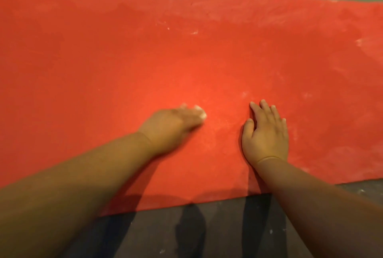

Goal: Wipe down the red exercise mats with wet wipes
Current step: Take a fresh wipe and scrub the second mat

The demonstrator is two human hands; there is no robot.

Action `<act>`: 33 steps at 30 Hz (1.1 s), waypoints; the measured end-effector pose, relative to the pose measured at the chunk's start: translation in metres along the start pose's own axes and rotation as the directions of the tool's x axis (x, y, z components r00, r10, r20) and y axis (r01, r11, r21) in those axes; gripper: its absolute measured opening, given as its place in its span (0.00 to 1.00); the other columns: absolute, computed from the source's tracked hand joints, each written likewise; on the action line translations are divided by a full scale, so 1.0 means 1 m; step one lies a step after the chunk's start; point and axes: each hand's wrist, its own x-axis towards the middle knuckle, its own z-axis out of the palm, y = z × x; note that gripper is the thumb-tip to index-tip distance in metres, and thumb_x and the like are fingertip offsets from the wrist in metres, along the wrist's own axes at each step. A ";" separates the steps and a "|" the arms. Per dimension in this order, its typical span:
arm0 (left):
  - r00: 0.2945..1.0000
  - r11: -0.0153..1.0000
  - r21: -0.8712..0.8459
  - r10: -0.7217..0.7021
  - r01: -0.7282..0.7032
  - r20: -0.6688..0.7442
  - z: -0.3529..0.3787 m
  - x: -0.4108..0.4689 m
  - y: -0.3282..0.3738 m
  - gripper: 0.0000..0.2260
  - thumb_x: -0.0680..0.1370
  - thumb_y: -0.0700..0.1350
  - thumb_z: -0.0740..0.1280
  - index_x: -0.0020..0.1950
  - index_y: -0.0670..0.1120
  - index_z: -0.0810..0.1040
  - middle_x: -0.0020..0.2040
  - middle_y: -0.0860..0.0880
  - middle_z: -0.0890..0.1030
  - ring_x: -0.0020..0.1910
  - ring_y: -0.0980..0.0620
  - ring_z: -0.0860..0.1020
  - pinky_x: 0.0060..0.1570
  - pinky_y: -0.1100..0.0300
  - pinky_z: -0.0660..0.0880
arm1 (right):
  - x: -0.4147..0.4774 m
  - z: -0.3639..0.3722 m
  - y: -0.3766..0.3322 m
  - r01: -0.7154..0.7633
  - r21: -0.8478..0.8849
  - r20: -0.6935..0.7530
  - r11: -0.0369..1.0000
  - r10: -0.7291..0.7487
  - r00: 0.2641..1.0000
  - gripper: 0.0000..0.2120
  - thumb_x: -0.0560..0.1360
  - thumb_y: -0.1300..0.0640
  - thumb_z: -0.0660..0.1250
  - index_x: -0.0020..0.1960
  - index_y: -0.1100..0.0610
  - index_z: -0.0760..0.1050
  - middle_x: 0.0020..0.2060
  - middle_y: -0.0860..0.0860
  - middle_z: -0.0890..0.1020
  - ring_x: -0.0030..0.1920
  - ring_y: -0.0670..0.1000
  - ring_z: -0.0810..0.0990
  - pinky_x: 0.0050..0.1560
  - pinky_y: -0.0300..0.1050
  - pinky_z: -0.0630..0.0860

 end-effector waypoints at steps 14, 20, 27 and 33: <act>0.955 0.955 -0.043 -0.292 0.294 0.047 -0.004 -0.019 -0.004 0.23 0.80 0.38 0.54 0.75 0.50 0.63 0.78 0.51 0.57 0.74 0.45 0.63 0.70 0.53 0.64 | 0.027 -0.015 -0.024 0.073 -0.189 0.017 0.979 -0.071 0.997 0.18 0.76 0.50 0.56 0.58 0.60 0.72 0.56 0.64 0.73 0.58 0.64 0.69 0.62 0.58 0.66; 0.796 0.827 -0.009 -0.543 0.562 -0.265 -0.024 -0.008 -0.108 0.25 0.76 0.31 0.57 0.73 0.41 0.65 0.75 0.42 0.64 0.74 0.44 0.62 0.73 0.53 0.49 | 0.048 0.010 -0.013 0.014 -0.097 0.039 0.995 -0.010 0.999 0.27 0.76 0.46 0.55 0.73 0.53 0.61 0.75 0.55 0.59 0.76 0.54 0.54 0.75 0.54 0.49; 0.913 0.933 -0.118 -0.357 0.340 -0.195 0.004 0.009 -0.049 0.23 0.71 0.29 0.63 0.66 0.34 0.73 0.70 0.37 0.69 0.70 0.38 0.68 0.69 0.51 0.51 | 0.047 0.001 -0.025 0.004 -0.126 0.058 0.992 0.003 0.998 0.31 0.72 0.47 0.53 0.73 0.56 0.62 0.75 0.55 0.59 0.76 0.55 0.54 0.75 0.55 0.51; 0.952 0.959 0.003 -0.282 0.285 -0.116 -0.015 -0.004 -0.072 0.24 0.74 0.32 0.65 0.70 0.42 0.71 0.71 0.43 0.70 0.69 0.43 0.71 0.71 0.53 0.57 | 0.047 0.006 -0.020 0.022 -0.129 0.039 0.991 -0.017 0.999 0.32 0.71 0.45 0.51 0.74 0.54 0.60 0.75 0.55 0.58 0.76 0.55 0.53 0.75 0.57 0.51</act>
